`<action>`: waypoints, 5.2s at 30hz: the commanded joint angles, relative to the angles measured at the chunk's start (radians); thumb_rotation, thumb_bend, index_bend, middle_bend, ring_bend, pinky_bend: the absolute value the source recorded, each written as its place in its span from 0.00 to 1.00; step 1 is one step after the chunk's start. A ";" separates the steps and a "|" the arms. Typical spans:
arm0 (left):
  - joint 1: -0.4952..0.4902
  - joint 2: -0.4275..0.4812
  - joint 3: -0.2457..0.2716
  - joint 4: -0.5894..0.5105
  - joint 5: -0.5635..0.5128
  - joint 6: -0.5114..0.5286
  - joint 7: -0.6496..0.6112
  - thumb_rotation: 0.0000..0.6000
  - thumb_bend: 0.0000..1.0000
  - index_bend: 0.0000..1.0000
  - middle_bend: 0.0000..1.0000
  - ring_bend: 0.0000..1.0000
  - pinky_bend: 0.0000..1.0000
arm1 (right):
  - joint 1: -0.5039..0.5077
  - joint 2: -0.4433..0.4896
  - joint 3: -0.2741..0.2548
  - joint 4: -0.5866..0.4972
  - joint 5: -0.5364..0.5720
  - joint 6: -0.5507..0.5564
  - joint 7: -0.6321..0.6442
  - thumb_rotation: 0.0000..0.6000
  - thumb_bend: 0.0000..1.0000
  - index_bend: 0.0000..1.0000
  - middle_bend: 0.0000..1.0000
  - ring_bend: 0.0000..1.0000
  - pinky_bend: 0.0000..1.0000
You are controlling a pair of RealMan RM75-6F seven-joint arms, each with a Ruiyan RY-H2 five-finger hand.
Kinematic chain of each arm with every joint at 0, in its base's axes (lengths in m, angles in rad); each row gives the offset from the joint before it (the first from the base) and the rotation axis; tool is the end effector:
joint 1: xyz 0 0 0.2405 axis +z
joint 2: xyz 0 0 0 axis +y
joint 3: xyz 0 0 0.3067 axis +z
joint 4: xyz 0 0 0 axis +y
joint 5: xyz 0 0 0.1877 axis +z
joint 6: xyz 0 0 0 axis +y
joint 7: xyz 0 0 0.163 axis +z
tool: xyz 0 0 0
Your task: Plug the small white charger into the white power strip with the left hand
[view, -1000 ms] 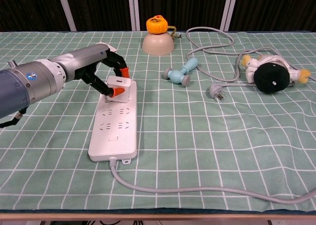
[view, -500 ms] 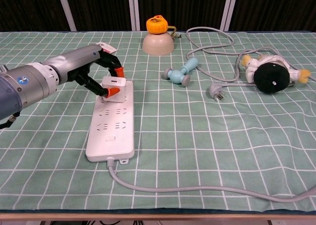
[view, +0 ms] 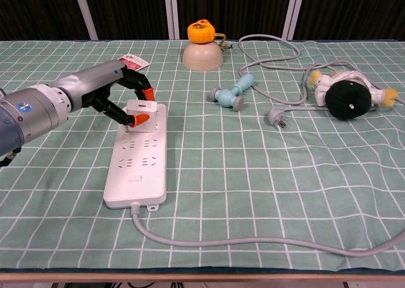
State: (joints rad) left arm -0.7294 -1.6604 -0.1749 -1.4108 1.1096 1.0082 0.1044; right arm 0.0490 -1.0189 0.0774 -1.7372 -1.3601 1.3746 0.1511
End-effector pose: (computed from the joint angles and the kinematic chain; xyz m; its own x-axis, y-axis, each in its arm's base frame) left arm -0.1781 0.3833 -0.0312 0.1760 0.3322 0.9266 0.9562 -0.2815 -0.0807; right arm -0.3591 -0.1908 0.2214 0.1997 -0.0753 0.9770 -0.9639 0.1642 0.2097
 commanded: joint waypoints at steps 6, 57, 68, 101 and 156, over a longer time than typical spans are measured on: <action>0.012 0.004 0.002 -0.002 0.001 -0.007 0.000 1.00 0.55 0.65 0.65 0.18 0.11 | -0.001 0.000 0.000 0.000 -0.001 0.001 0.001 1.00 0.35 0.00 0.00 0.00 0.00; 0.055 0.103 -0.112 -0.201 0.085 0.057 -0.096 1.00 0.14 0.24 0.24 0.12 0.22 | -0.004 -0.003 0.003 0.001 -0.004 0.011 0.002 1.00 0.35 0.00 0.00 0.00 0.00; 0.029 0.127 -0.216 -0.419 -0.214 -0.011 -0.137 1.00 0.48 0.76 0.91 0.88 0.97 | -0.004 -0.002 0.003 0.000 -0.003 0.009 0.007 1.00 0.35 0.00 0.00 0.00 0.00; -0.026 0.154 -0.171 -0.339 -0.426 -0.174 -0.209 1.00 0.46 0.81 1.00 0.99 1.00 | -0.003 0.000 0.003 -0.003 0.002 0.003 0.005 1.00 0.35 0.00 0.00 0.00 0.00; 0.023 0.119 -0.166 -0.249 -0.270 -0.136 -0.313 1.00 0.44 0.69 0.88 0.88 0.98 | -0.004 -0.004 0.003 0.001 0.000 0.009 -0.001 1.00 0.35 0.00 0.00 0.00 0.00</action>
State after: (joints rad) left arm -0.7125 -1.5482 -0.3285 -1.6474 0.8179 0.8548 -0.1995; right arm 0.0451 -1.0226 0.0807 -1.7367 -1.3601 1.3833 0.1498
